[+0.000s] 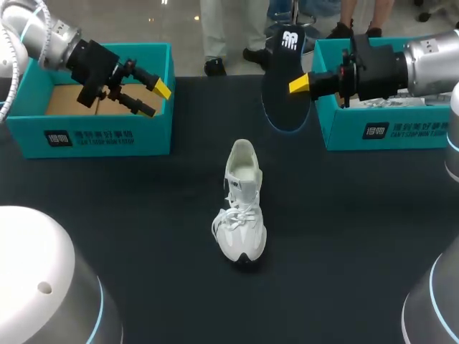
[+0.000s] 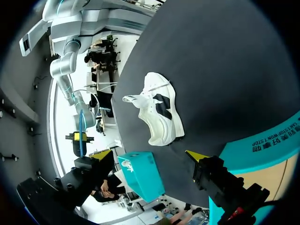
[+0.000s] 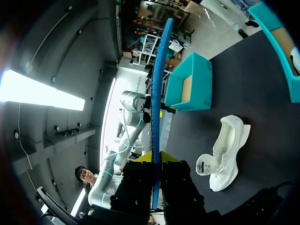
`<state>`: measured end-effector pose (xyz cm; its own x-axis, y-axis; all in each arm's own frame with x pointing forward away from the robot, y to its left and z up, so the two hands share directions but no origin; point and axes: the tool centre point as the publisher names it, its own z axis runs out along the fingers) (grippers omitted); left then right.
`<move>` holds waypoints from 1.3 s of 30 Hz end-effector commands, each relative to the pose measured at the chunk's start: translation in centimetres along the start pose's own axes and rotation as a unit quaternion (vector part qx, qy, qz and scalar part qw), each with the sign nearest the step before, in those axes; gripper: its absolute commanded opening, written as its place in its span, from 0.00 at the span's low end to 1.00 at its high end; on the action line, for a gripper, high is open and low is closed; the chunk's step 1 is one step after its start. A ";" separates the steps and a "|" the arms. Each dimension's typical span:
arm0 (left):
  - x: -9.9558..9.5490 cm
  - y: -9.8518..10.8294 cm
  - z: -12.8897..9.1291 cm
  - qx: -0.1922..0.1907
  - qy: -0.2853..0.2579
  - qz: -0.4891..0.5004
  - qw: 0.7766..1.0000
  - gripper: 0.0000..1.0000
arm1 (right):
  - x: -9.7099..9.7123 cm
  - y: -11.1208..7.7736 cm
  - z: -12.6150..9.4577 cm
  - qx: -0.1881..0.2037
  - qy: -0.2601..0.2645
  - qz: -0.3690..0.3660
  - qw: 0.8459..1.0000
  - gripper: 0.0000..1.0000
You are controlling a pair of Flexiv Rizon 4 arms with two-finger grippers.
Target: Take the shoe out of the shoebox, open the shoe tongue, remove and reinsert the insole, then place the shoe into the shoebox
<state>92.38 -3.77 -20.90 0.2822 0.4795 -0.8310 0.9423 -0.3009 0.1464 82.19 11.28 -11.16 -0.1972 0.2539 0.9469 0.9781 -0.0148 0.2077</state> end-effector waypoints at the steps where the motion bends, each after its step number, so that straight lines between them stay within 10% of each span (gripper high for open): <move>1: -0.4 -0.5 0.2 -0.006 0.004 0.000 1.000 1.00 | 0.1 -0.1 0.1 -0.002 -0.003 -0.001 1.000 0.00; 15: -0.4 -0.5 0.2 -0.006 0.004 0.000 1.000 1.00 | 1.4 3.7 0.5 -0.022 -0.050 -0.189 0.981 0.00; 39: -0.4 -0.5 0.2 -0.006 0.004 0.000 1.000 1.00 | 0.5 4.8 0.2 -0.034 -0.041 -0.217 0.975 0.00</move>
<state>91.86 -4.03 -20.74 0.2819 0.4842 -0.8283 0.9446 -0.2912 0.1513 86.45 11.67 -9.18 -0.5675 0.3400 0.7499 0.8083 0.0564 0.5861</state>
